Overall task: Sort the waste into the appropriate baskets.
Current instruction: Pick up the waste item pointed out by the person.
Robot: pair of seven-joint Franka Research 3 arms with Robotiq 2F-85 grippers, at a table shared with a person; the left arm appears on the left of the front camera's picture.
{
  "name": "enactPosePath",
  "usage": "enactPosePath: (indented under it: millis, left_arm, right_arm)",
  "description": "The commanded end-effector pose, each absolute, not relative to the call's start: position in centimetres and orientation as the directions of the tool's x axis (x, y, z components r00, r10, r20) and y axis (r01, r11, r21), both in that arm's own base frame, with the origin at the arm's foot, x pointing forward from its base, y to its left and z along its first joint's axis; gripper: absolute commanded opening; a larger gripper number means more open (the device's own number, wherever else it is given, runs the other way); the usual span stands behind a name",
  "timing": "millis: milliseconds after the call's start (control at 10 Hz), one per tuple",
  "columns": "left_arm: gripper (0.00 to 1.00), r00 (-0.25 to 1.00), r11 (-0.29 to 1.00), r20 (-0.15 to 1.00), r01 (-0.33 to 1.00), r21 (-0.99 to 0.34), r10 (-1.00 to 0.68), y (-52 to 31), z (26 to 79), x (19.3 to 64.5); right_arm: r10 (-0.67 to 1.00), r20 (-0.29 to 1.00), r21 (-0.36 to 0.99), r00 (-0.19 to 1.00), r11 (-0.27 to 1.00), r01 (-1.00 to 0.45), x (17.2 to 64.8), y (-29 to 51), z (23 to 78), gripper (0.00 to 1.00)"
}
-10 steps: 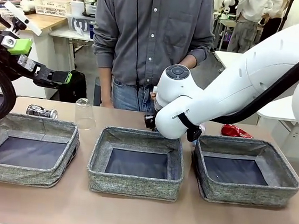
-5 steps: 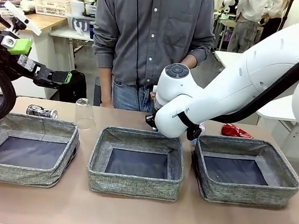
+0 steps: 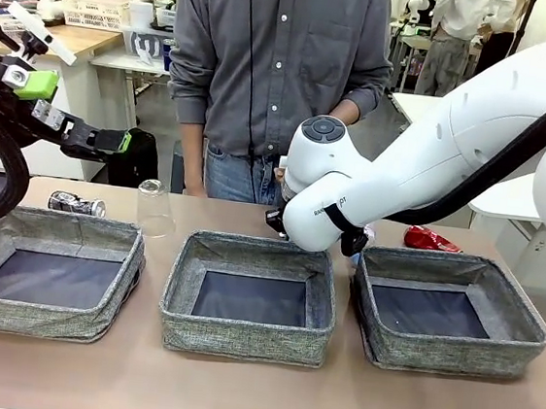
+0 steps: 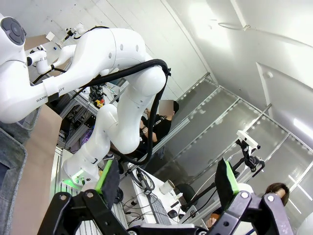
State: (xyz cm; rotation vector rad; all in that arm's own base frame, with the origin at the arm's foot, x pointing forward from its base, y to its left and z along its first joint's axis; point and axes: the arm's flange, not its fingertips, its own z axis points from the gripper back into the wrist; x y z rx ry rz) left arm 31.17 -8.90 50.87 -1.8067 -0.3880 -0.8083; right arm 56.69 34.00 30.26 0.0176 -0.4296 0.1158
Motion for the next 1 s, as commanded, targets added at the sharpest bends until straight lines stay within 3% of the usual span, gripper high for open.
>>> enactPosePath:
  millis: [0, 300, 600, 700, 900]
  left_arm:
    - [1.0, 0.705, -0.396, 0.703, 0.621, -0.677, -0.095, -9.1, 51.2, 31.0]
    - [1.0, 0.705, -0.396, 0.703, 0.621, -0.677, -0.095, -9.1, 51.2, 31.0]
    - [1.0, 0.705, -0.396, 0.703, 0.621, -0.677, -0.095, -9.1, 51.2, 31.0]
    - [1.0, 0.705, -0.396, 0.703, 0.621, -0.677, -0.095, -9.1, 51.2, 31.0]
    - [1.0, 0.705, -0.396, 0.703, 0.621, -0.677, -0.095, -9.1, 51.2, 31.0]
  right_arm:
    - [0.14, 0.404, -0.007, 0.904, 0.989, -0.15, 56.7, 33.4, 30.4, 0.0]
    - [0.167, 0.413, -0.004, 0.895, 0.983, -0.182, 54.5, 29.1, 39.1, 0.0]
    - [0.22, 0.257, -0.032, 0.941, 0.975, -0.219, 49.7, 27.4, 46.7, 0.0]
    - [0.224, 0.213, -0.014, 0.951, 0.974, -0.226, 47.8, 27.4, 48.6, 0.0]
    - [0.277, 0.26, -0.001, 0.925, 0.958, -0.287, 41.6, 28.8, 51.8, 0.0]
